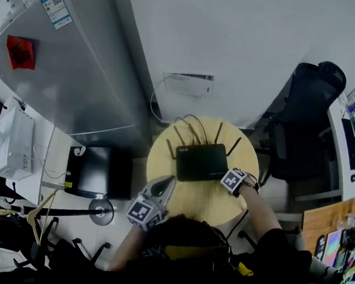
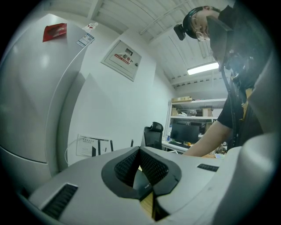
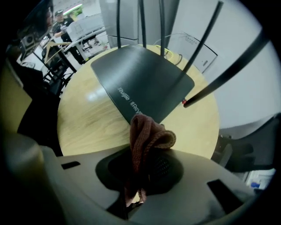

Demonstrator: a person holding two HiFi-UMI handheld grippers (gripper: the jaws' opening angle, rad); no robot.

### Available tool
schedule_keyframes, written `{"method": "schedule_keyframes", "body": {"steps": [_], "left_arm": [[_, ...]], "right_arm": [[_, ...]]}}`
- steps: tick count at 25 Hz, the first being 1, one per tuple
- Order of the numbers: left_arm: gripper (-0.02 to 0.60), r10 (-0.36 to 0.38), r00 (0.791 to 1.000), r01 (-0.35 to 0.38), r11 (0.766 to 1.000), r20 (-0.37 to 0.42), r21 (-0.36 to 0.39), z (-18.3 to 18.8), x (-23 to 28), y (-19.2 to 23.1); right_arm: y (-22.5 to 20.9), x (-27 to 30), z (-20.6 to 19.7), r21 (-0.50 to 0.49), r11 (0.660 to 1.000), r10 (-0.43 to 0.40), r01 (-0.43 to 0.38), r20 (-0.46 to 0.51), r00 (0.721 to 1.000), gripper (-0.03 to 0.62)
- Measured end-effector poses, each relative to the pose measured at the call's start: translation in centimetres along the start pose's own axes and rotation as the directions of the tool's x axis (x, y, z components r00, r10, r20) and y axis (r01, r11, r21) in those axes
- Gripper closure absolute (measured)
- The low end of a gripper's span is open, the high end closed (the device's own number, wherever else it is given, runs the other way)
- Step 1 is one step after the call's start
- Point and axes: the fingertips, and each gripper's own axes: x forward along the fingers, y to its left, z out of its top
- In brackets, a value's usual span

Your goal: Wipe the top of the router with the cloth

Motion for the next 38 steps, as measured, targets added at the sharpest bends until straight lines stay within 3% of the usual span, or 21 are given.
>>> {"method": "schedule_keyframes", "body": {"steps": [5,11,19,27,34,38], "left_arm": [[0.584,-0.010,1.000,0.010,1.000,-0.002,0.004,-0.1,-0.2,0.1],[0.584,-0.031,1.000,0.031,0.999,-0.004,0.012,0.1,-0.3,0.3],[0.584,-0.049,0.999,0.049,0.999,-0.003,0.011,0.2,-0.7,0.4],[0.584,-0.049,0.999,0.049,0.999,0.005,0.008,0.5,-1.8,1.4],[0.584,-0.035,0.999,0.035,0.999,0.001,0.003,0.3,-3.9,2.8],[0.584,-0.031,0.999,0.031,1.000,0.008,0.007,0.4,-5.2,3.9]], "right_arm": [[1.6,1.3,0.6,0.215,0.968,0.122,-0.127,0.034,0.992,0.531],[1.9,1.2,-0.1,0.327,0.935,0.146,-0.138,-0.002,0.989,0.531],[3.9,1.1,0.8,0.346,0.923,0.169,-0.169,0.030,0.985,0.531],[6.4,1.0,3.4,0.436,0.850,0.259,-0.295,0.141,0.956,0.531],[7.6,0.9,4.7,0.428,0.865,0.228,-0.262,0.130,0.965,0.531],[9.0,0.7,6.3,0.414,0.860,0.257,-0.300,0.157,0.953,0.531]]}}
